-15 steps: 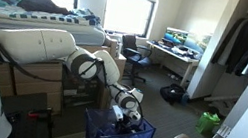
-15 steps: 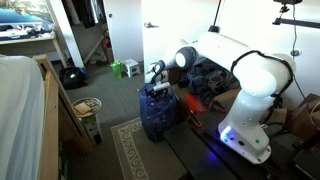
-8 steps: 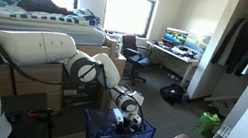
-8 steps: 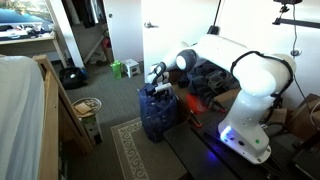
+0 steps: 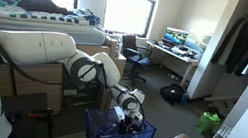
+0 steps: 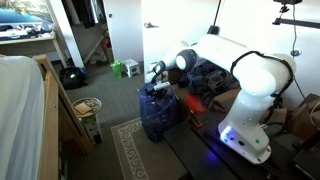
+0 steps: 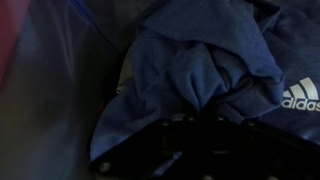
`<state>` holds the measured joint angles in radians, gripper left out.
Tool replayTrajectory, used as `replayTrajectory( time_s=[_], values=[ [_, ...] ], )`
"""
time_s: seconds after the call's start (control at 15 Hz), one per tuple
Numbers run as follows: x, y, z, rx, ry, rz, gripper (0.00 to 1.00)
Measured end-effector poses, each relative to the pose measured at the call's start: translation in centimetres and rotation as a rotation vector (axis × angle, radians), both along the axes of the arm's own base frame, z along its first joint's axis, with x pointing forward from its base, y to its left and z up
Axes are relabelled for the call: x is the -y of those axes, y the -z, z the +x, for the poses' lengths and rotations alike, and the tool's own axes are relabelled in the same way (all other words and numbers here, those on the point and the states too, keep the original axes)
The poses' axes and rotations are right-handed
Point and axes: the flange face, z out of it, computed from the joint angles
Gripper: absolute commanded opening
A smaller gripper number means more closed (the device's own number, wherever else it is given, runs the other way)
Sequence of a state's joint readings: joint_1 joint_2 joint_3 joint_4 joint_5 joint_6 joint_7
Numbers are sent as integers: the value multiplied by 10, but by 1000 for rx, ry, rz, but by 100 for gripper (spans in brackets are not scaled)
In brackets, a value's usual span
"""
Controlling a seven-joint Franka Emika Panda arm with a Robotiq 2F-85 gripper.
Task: Take the blue cloth from the laundry basket and put it on the couch
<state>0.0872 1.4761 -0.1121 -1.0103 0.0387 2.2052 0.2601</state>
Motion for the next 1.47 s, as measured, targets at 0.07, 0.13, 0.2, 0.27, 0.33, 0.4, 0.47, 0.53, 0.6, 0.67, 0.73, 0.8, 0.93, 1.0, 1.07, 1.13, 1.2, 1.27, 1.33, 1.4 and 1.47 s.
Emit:
replayTrajectory(
  time_s=[0.07,0.13,0.2,0.27,0.33,0.4,0.47,0.53,0.6,0.67,0.73,0.8,0.93,1.0,1.07,1.13,1.2,1.27,1.33,1.4,1.47],
  values=[
    [-3,-3,2,5,-4,0,2],
    [-7,-8,5,7,-10,1,2],
    [-11,-14,7,8,-17,0,2],
    [-16,-22,10,9,-23,0,2],
    [-21,-31,13,10,-29,0,2],
    [-26,-41,16,13,-35,2,2],
    [-30,-51,18,17,-42,4,2],
    [-33,-61,19,18,-54,7,2],
    [-36,-72,19,18,-62,11,2],
    [-38,-84,18,15,-72,16,2],
    [-40,-95,16,11,-79,21,2],
    [-41,-106,13,8,-83,24,2],
    [-41,-130,8,4,-91,31,2],
    [-42,-141,5,3,-90,36,2],
    [-44,-154,1,4,-89,44,2],
    [-46,-165,-3,8,-88,50,2],
    [-49,-177,-7,15,-90,57,2],
    [-52,-187,-12,22,-92,64,2],
    [-55,-197,-17,33,-97,67,2],
    [-57,-207,-23,45,-110,65,2],
    [-60,-216,-29,59,-128,58,9]
  ],
)
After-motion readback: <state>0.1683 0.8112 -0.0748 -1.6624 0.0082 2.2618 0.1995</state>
